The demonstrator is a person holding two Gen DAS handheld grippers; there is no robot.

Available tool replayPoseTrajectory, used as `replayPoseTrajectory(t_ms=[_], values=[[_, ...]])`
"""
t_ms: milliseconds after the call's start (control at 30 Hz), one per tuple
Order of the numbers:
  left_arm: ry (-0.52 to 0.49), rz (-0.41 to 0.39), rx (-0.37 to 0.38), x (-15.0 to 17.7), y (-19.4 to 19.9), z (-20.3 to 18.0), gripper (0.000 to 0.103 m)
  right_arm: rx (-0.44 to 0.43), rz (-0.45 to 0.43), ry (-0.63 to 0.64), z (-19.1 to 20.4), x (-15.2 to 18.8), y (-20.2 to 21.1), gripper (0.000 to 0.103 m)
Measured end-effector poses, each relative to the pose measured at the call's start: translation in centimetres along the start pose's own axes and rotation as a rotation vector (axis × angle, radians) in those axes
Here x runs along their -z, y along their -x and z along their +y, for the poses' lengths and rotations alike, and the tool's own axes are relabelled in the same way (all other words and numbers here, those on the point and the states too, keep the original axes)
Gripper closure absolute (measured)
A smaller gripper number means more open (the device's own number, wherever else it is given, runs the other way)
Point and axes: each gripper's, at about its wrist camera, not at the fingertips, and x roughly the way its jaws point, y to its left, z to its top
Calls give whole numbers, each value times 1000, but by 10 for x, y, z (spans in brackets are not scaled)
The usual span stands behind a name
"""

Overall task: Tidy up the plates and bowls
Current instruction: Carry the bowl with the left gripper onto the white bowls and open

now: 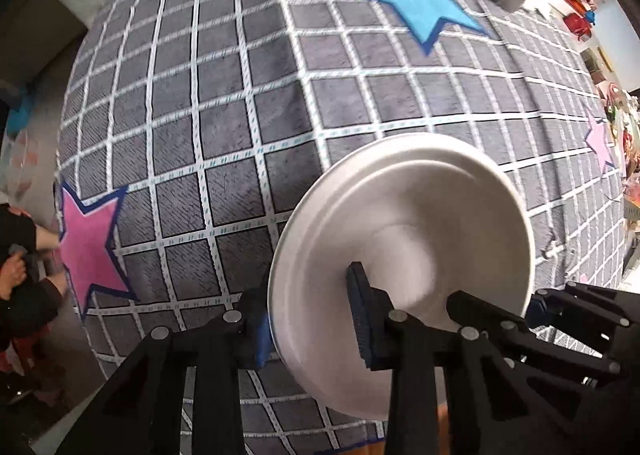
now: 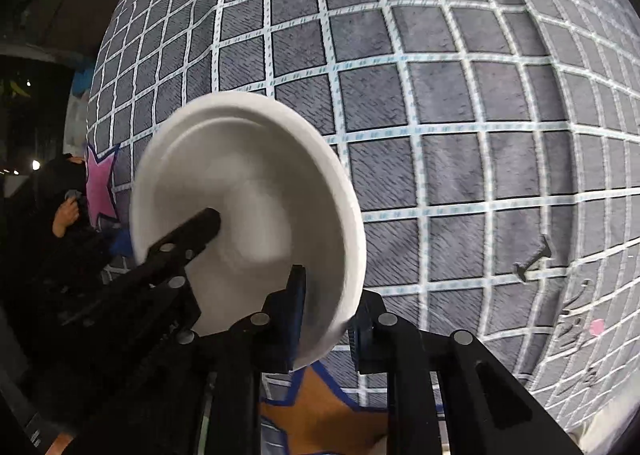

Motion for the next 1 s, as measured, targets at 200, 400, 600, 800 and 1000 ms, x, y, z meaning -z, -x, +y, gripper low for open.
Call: replayPoseTrajectory(t_ms=[200,400,600,800,1000], values=[[0,-54,29,8,38,-41,67,-20,-21,7,1,19,20,81],[5,-87,34,20,71,-63,67,-31,-38,18,-4,37,47,81],[17,-95,22,36,84,-61,66,-68,-35,56,-39,30,86,81],[-10,-67,-6,61,98,-81,63,-71,-32,99,-74,69,119,81],[-14,-24,-44,109,102,-108,63,-67,5,112,-106,102,126,81]])
